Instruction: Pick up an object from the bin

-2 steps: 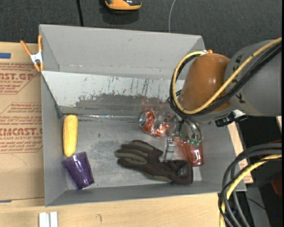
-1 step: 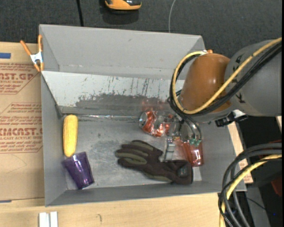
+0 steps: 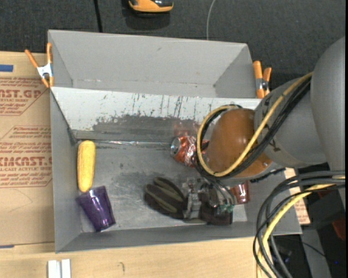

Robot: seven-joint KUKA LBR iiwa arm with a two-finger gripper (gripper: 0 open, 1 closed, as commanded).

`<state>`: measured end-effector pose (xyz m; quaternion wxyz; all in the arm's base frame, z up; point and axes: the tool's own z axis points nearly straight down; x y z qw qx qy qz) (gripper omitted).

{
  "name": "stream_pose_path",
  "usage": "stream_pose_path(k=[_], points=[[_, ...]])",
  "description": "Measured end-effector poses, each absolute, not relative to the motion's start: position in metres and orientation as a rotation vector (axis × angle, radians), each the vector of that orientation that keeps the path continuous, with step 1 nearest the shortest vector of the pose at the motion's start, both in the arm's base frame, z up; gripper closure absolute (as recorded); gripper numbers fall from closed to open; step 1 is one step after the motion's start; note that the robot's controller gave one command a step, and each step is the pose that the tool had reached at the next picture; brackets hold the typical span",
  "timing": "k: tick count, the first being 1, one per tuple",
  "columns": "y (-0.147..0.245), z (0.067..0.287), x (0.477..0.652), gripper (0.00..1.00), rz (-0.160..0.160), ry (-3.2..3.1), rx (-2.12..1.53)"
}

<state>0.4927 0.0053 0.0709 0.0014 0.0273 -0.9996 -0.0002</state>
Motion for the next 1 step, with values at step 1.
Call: stream_pose_path(k=[1], points=[[0.0053, 0.0709, 0.4927, 1.00, -0.001, -3.138, 0.086]])
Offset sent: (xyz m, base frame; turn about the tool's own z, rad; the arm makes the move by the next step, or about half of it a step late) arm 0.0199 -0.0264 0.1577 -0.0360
